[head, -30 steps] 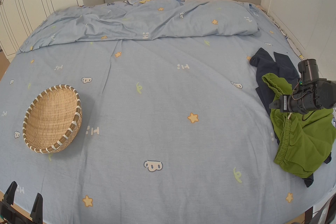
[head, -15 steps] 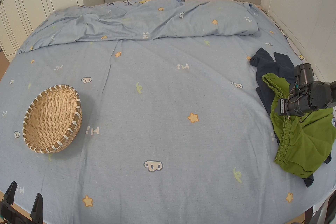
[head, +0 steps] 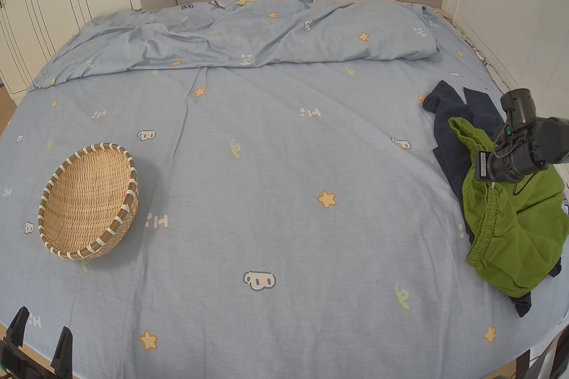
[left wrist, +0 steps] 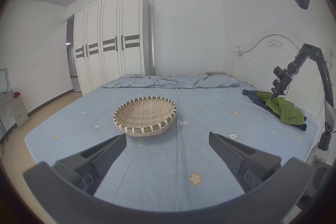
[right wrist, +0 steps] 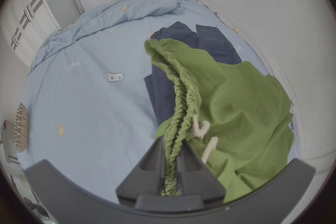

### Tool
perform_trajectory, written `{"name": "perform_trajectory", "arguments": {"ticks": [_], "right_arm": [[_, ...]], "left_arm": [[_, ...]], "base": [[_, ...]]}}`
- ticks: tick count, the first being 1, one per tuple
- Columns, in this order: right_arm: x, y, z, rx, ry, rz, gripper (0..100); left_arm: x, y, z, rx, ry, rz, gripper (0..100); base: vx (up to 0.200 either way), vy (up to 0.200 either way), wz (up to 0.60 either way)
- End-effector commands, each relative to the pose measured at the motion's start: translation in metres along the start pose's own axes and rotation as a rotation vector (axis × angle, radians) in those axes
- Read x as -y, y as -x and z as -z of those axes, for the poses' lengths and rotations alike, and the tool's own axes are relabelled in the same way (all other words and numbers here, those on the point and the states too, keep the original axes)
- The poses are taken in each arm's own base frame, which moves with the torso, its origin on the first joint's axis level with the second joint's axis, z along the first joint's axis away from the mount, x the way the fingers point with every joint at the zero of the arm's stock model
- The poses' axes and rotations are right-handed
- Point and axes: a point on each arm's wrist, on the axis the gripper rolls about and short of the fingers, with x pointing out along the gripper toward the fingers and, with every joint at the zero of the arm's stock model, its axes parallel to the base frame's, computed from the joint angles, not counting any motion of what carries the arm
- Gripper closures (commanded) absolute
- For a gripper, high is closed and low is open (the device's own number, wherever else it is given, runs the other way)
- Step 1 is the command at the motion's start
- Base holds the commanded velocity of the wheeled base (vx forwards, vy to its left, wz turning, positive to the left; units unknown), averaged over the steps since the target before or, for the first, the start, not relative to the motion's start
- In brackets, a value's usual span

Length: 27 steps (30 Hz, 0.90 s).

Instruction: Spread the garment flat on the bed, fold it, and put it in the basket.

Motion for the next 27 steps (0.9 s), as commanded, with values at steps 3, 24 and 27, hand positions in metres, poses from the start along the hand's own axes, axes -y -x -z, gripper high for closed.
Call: {"name": "perform_trajectory", "arguments": {"ticks": [3, 24, 27], "right_arm": [[-0.029, 0.106, -0.034, 0.056, -0.062, -0.216, 100], [-0.213, 0.191, 0.009, -0.033, 0.002, -0.837, 100], [-0.237, 0.185, 0.017, -0.032, 0.028, -0.869, 100]], "left_arm": [[0.0, -0.001, 0.005, -0.012, 0.0, 0.0, 0], [0.0, -0.001, 0.005, -0.012, 0.0, 0.0, 0], [0.0, -0.001, 0.005, -0.012, 0.0, 0.0, 0]], "base": [[0.0, 0.0, 0.0], [0.0, 0.0, 0.0], [0.0, 0.0, 0.0]]}}
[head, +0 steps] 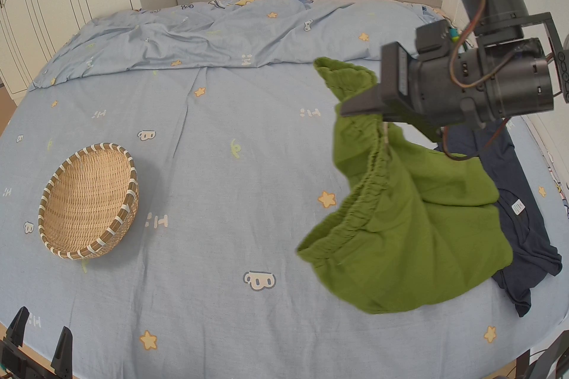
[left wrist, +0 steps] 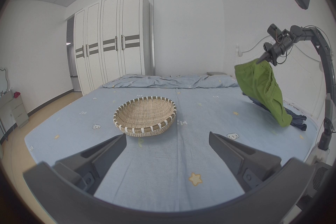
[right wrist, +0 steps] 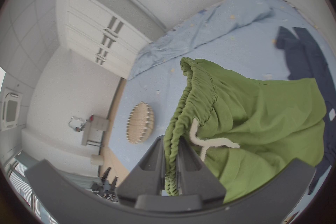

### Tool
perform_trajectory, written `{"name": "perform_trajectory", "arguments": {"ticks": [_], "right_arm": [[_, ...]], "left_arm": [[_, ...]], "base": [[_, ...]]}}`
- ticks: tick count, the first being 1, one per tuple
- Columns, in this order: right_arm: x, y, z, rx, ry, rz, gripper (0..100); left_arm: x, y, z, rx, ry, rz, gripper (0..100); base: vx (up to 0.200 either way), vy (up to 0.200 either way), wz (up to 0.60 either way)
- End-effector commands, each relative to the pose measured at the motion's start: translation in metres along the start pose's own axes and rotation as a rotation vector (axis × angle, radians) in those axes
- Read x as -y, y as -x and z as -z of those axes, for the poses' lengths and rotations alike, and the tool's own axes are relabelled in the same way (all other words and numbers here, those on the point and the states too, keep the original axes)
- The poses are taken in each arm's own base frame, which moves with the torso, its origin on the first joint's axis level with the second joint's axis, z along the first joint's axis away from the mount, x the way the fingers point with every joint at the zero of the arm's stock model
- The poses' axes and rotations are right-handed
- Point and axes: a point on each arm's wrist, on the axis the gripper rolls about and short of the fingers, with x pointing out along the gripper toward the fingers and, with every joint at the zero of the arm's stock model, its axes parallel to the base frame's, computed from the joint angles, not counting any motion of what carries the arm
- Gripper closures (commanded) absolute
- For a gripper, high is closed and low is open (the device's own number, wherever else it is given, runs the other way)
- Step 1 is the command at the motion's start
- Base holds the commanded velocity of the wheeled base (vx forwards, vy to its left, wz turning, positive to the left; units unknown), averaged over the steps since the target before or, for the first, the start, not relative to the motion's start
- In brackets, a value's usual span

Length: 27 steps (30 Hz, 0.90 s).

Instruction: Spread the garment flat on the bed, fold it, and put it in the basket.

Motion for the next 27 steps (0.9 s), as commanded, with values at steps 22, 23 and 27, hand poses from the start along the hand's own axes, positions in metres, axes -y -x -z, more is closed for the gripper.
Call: {"name": "perform_trajectory", "arguments": {"ticks": [22, 23, 27], "right_arm": [[-0.019, -0.124, 0.044, -0.229, 0.148, 0.025, 0], [-0.018, -0.125, 0.045, -0.239, 0.151, 0.03, 0], [-0.012, -0.126, 0.044, -0.258, 0.144, 0.052, 0]], "left_arm": [[0.0, -0.001, 0.005, -0.012, 0.0, 0.0, 0], [0.0, -0.001, 0.005, -0.012, 0.0, -0.002, 0], [0.0, -0.001, 0.005, -0.012, 0.0, 0.0, 0]], "base": [[0.0, 0.0, 0.0], [0.0, 0.0, 0.0], [0.0, 0.0, 0.0]]}}
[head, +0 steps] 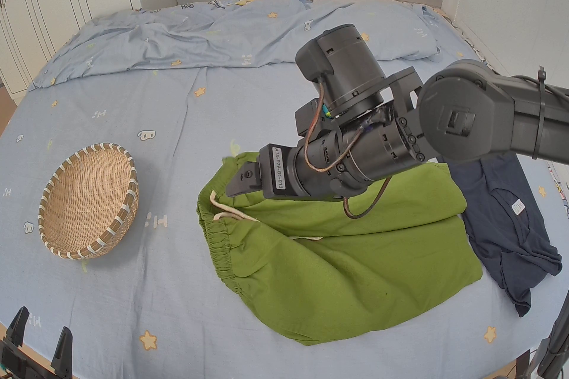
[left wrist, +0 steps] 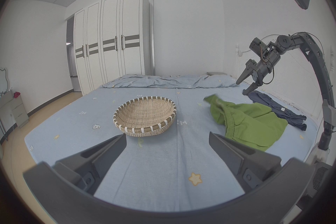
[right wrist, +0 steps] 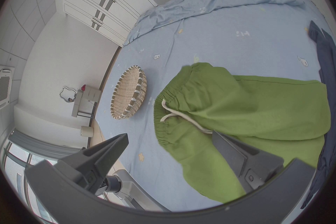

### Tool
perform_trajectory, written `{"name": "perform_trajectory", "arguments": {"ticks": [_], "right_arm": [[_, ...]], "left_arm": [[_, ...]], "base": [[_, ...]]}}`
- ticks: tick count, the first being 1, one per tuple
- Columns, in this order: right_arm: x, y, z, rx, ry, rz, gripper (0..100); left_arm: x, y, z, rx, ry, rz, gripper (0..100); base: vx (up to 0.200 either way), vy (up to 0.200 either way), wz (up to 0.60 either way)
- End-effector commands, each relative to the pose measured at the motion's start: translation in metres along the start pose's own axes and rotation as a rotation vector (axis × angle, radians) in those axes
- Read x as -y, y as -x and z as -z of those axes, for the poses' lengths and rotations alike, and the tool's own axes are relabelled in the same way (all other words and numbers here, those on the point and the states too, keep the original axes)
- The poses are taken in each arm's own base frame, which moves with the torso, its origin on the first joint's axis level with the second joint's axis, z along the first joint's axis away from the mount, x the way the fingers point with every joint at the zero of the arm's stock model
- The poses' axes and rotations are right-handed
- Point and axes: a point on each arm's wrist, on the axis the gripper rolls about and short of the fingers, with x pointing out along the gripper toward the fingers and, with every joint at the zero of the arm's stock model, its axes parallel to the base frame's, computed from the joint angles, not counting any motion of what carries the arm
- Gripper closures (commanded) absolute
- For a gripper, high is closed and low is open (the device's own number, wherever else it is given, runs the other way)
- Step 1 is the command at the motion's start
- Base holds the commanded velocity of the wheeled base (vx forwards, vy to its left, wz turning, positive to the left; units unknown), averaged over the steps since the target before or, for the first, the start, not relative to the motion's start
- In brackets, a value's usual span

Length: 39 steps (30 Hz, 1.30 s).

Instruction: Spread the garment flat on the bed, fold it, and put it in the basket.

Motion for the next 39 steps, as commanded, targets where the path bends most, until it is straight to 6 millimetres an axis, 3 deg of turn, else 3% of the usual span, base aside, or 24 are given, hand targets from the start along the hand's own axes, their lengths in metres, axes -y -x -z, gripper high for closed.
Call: {"name": "perform_trajectory", "arguments": {"ticks": [1, 3, 5, 7, 11, 12, 15, 16, 18, 19, 21, 23, 25, 26, 27, 29, 31, 32, 36, 37, 39], "right_arm": [[0.005, -0.001, 0.0, -0.013, -0.01, 0.012, 0], [0.005, 0.002, 0.001, -0.013, -0.017, 0.014, 0], [0.013, 0.039, -0.002, 0.016, -0.038, 0.016, 0], [0.021, 0.056, -0.002, 0.031, -0.054, 0.023, 0], [0.051, 0.117, 0.013, 0.071, -0.114, 0.017, 0], [0.052, 0.118, 0.014, 0.071, -0.116, 0.016, 0], [0.076, 0.163, 0.032, 0.116, -0.168, -0.049, 0], [0.084, 0.172, 0.038, 0.136, -0.185, -0.056, 0], [0.097, 0.184, 0.049, 0.17, -0.206, -0.071, 0], [0.101, 0.186, 0.054, 0.176, -0.214, -0.074, 0], [0.111, 0.191, 0.067, 0.203, -0.223, -0.083, 0], [0.117, 0.196, 0.078, 0.243, -0.226, -0.094, 0], [0.119, 0.197, 0.084, 0.263, -0.223, -0.098, 0], [0.123, 0.198, 0.092, 0.3, -0.214, -0.105, 0], [0.124, 0.197, 0.094, 0.304, -0.213, -0.104, 0], [0.128, 0.194, 0.103, 0.338, -0.204, -0.109, 0], [0.128, 0.194, 0.103, 0.338, -0.204, -0.109, 0], [0.133, 0.191, 0.117, 0.341, -0.201, -0.094, 0], [0.141, 0.188, 0.122, 0.341, -0.236, -0.03, 0], [0.141, 0.188, 0.122, 0.341, -0.236, -0.03, 0], [0.144, 0.185, 0.127, 0.343, -0.25, 0.013, 0]], "left_arm": [[0.0, -0.001, 0.005, -0.012, 0.0, 0.0, 0], [0.0, -0.001, 0.005, -0.012, 0.0, -0.002, 0], [0.0, -0.001, 0.005, -0.012, -0.005, 0.003, 0], [0.0, -0.001, 0.005, -0.012, -0.006, 0.003, 0], [0.0, -0.001, 0.005, -0.01, -0.028, 0.006, 0], [0.0, -0.001, 0.005, -0.01, -0.028, 0.006, 0], [0.001, 0.0, 0.002, 0.006, -0.05, 0.027, 0], [0.001, 0.003, -0.012, 0.067, -0.039, 0.034, 0], [0.0, 0.029, -0.077, 0.296, 0.079, 0.105, 0], [-0.002, 0.038, -0.1, 0.338, 0.149, 0.148, 0], [-0.005, 0.042, -0.144, 0.277, 0.287, 0.288, 0], [-0.004, 0.032, -0.156, 0.112, 0.284, 0.424, 0], [-0.002, 0.026, -0.153, 0.018, 0.283, 0.511, 0], [0.003, 0.009, -0.144, -0.146, 0.295, 0.682, 0], [0.004, 0.006, -0.143, -0.174, 0.301, 0.707, 0], [0.015, -0.026, -0.125, -0.379, 0.341, 0.828, 0], [0.015, -0.026, -0.125, -0.379, 0.341, 0.828, 0], [0.03, -0.066, -0.1, -0.502, 0.362, 0.832, 0], [0.045, -0.113, -0.066, -0.6, 0.374, 0.799, 0], [0.045, -0.113, -0.066, -0.6, 0.374, 0.799, 0], [0.05, -0.144, -0.039, -0.668, 0.39, 0.747, 0]], "base": [[0.0, 0.0, 0.0], [0.0, 0.0, 0.0], [0.0, 0.0, 0.0], [0.0, 0.0, 0.0], [0.0, 0.0, 0.0], [0.0, 0.0, 0.0], [0.0, 0.0, 0.0], [0.0, 0.0, 0.0], [0.0, 0.0, 0.0], [0.0, 0.0, 0.0], [0.0, 0.0, 0.0], [0.0, 0.0, 0.0], [0.0, 0.0, 0.0], [0.0, 0.0, 0.0], [0.0, 0.0, 0.0], [0.0, 0.0, 0.0], [0.0, 0.0, 0.0], [0.0, 0.0, 0.0], [0.0, 0.0, 0.0], [0.0, 0.0, 0.0], [0.0, 0.0, 0.0]]}}
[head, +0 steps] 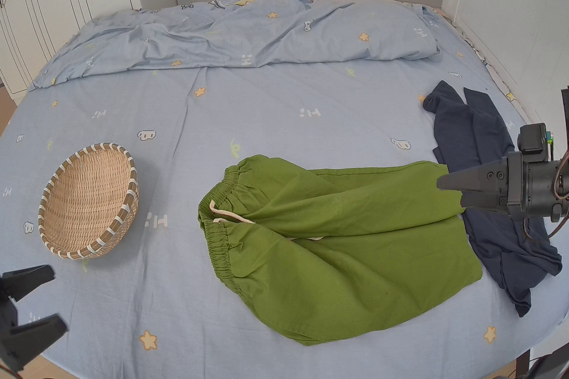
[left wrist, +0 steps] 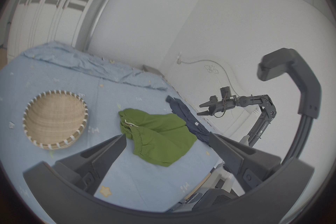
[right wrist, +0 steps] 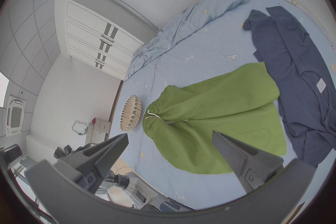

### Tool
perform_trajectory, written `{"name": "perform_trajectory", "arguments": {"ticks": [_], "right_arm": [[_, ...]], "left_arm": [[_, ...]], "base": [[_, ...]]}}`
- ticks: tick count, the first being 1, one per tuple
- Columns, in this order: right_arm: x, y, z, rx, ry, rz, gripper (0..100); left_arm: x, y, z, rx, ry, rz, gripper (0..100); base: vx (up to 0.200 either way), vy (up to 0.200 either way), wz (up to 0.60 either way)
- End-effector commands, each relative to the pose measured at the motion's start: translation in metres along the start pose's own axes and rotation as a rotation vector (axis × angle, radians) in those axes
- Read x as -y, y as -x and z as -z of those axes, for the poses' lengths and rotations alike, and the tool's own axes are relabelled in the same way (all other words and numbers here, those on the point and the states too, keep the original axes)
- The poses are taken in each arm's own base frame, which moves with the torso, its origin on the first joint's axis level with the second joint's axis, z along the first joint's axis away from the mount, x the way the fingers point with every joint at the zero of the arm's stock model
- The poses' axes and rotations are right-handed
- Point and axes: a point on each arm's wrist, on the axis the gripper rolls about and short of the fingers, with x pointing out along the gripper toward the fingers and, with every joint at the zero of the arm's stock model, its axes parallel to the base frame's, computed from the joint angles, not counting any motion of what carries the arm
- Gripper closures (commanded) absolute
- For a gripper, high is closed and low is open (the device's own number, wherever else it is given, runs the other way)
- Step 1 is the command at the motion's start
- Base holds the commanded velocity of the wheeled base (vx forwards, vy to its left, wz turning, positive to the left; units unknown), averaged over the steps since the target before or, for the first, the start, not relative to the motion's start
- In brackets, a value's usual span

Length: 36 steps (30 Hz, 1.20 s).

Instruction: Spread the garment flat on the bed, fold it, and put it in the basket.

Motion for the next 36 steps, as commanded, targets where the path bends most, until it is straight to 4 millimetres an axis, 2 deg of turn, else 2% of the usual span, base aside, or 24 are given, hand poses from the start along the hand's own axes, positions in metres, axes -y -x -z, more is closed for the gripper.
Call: {"name": "perform_trajectory", "arguments": {"ticks": [1, 4, 8, 12, 18, 24, 29, 33, 34, 36], "right_arm": [[0.021, 0.019, 0.026, 0.094, -0.012, 0.066, 0], [0.021, 0.021, 0.028, 0.092, -0.009, 0.06, 0], [0.019, 0.024, 0.022, 0.121, 0.03, 0.057, 0], [0.022, 0.021, 0.009, 0.17, 0.074, 0.06, 0], [0.025, 0.012, 0.006, 0.158, 0.074, 0.049, 0], [0.026, 0.015, 0.009, 0.169, 0.074, 0.048, 0], [0.025, 0.015, 0.008, 0.179, 0.078, 0.042, 0], [0.025, 0.015, 0.008, 0.18, 0.078, 0.042, 0], [0.026, 0.014, 0.009, 0.184, 0.084, 0.043, 0], [0.025, 0.016, 0.008, 0.219, 0.096, 0.029, 0]], "left_arm": [[-0.08, -0.113, 0.067, -0.413, 0.286, -0.028, 0], [-0.094, -0.125, 0.085, -0.463, 0.315, 0.003, 0], [-0.098, -0.128, 0.096, -0.49, 0.247, 0.053, 0], [-0.1, -0.135, 0.096, -0.501, 0.169, 0.087, 0], [-0.098, -0.152, 0.076, -0.449, 0.107, 0.13, 0], [-0.113, -0.17, 0.085, -0.486, 0.073, 0.129, 0], [-0.112, -0.179, 0.082, -0.46, -0.031, 0.189, 0], [-0.118, -0.19, 0.083, -0.466, -0.031, 0.223, 0], [-0.13, -0.206, 0.087, -0.471, -0.037, 0.262, 0], [-0.136, -0.216, 0.092, -0.474, -0.057, 0.269, 0]], "base": [[0.0, 0.0, 0.0], [0.0, 0.0, 0.0], [0.0, 0.0, 0.0], [0.0, 0.0, 0.0], [0.0, 0.0, 0.0], [0.0, 0.0, 0.0], [0.0, 0.0, 0.0], [0.0, 0.0, 0.0], [0.0, 0.0, 0.0], [0.0, 0.0, 0.0]]}}
